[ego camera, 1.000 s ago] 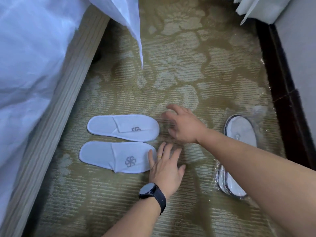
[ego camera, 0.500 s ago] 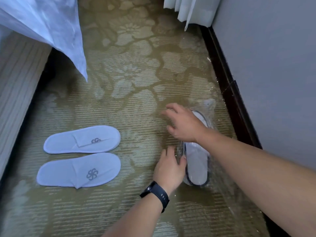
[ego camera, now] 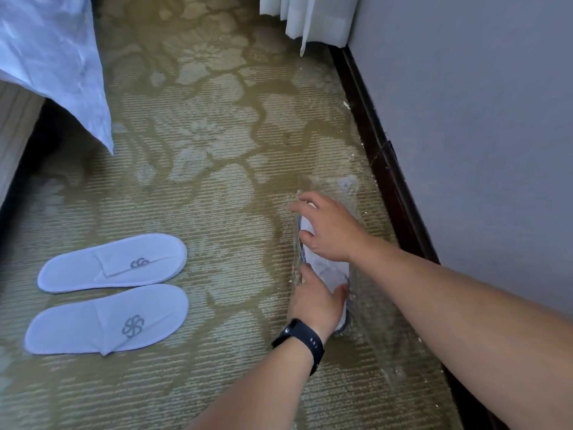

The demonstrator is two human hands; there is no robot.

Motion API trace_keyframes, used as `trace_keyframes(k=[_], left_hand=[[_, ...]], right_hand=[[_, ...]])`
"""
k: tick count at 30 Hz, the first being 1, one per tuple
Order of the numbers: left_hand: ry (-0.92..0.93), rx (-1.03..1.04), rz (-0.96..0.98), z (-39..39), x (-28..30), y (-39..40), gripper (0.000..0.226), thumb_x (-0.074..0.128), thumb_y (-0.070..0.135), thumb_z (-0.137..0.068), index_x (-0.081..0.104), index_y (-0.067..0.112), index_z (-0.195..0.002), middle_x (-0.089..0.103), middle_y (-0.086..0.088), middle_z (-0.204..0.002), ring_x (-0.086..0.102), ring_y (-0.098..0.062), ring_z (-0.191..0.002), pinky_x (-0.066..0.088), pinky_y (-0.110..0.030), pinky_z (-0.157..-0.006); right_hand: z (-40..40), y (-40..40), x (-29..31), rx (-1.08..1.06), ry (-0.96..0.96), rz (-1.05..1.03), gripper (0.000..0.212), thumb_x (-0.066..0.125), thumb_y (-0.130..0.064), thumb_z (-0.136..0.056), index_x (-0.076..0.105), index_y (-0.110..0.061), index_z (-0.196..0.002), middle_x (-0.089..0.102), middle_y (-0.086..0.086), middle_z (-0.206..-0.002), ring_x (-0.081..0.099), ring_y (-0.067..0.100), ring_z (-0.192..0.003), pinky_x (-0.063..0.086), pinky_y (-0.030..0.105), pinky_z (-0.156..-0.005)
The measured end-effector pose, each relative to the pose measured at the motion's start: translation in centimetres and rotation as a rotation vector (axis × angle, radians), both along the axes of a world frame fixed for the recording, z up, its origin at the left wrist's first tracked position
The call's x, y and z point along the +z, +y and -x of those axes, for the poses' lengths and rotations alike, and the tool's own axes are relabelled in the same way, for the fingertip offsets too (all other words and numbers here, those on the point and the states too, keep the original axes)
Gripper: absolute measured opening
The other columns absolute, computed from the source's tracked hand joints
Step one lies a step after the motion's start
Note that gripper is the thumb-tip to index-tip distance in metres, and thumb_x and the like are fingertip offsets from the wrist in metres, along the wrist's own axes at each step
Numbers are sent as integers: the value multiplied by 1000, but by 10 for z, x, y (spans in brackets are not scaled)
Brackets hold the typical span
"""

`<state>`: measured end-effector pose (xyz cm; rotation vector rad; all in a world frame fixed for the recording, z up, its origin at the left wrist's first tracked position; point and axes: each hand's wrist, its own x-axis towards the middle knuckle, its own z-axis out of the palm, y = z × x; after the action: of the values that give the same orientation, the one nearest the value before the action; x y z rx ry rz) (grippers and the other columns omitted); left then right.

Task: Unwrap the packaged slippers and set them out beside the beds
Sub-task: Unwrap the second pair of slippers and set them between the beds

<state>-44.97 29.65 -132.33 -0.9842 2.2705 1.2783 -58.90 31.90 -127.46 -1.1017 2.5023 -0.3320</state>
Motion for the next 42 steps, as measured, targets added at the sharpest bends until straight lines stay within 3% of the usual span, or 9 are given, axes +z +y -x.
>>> trace_keyframes(k=[4, 9, 18, 23, 27, 31, 33, 38, 42], left_hand=[[2, 129, -176, 8, 3, 5, 64, 58, 49, -100, 32, 10, -143, 73, -16, -103, 77, -39, -81, 65, -52, -69], [-34, 159, -244, 10, 8, 21, 77, 65, 68, -85, 33, 18, -134, 72, -2, -85, 68, -19, -59, 44, -28, -45], [59, 207, -139, 24, -1, 19, 24, 54, 13, -96, 39, 22, -112, 62, 0, -89, 58, -15, -65, 39, -30, -49], [139, 228, -40, 31, -3, -23, 47, 45, 9, -102, 45, 22, -148, 59, 8, -83, 63, -20, -69, 40, -28, -48], [204, 161, -3, 44, -3, -54, 58, 46, 6, -103, 43, 21, -159, 73, -7, -118, 67, -25, -92, 51, -33, -75], [183, 101, -72, 52, -9, -65, 68, 51, 1, -101, 35, 20, -164, 74, -13, -107, 71, -32, -93, 61, -43, -86], [184, 74, -74, 52, -12, -67, 69, 54, 0, -102, 33, 19, -165, 72, -13, -100, 67, -29, -87, 59, -40, -81], [195, 102, 13, 47, -13, -59, 48, 53, 18, -105, 44, 13, -152, 60, -17, -141, 65, -28, -103, 55, -38, -83], [67, 238, -62, 42, -13, -53, 77, 55, 33, -99, 23, 14, -166, 31, -12, -166, 50, -36, -139, 47, -49, -112]], right_hand=[[1, 6, -2, -17, -20, 11, 56, 61, -27, -101, 47, -24, -156, 33, 0, -167, 37, 30, -150, 34, 43, -121], [2, 12, -5, -37, -35, 26, 55, 60, -26, -102, 47, -25, -155, 34, -3, -164, 42, 29, -143, 40, 42, -114], [9, 18, -8, -93, -28, 51, 55, 59, -25, -99, 47, -27, -153, 38, -5, -160, 49, 29, -136, 43, 44, -111], [17, 27, -9, -254, 90, 145, 57, 60, -21, -98, 48, -20, -153, 43, 6, -155, 45, 30, -140, 40, 49, -116], [14, 35, -13, -458, 162, 146, 55, 59, -21, -98, 46, -15, -151, 44, 8, -152, 47, 29, -137, 47, 46, -108], [9, 47, -23, -904, -61, 36, 58, 60, -33, -98, 42, -9, -148, 45, 14, -150, 56, 35, -125, 52, 45, -85], [10, 54, -28, -1065, -290, -4, 71, 60, -41, -96, 38, -6, -154, 46, 17, -155, 58, 40, -127, 53, 44, -91], [13, 62, -40, -1121, -671, 146, 88, 66, -64, -89, 42, -14, -158, 53, 13, -156, 56, 38, -135, 48, 52, -111], [15, 65, -50, -1052, -789, 156, 86, 75, -50, -88, 39, -16, -158, 50, 9, -159, 54, 33, -136, 48, 47, -107]])
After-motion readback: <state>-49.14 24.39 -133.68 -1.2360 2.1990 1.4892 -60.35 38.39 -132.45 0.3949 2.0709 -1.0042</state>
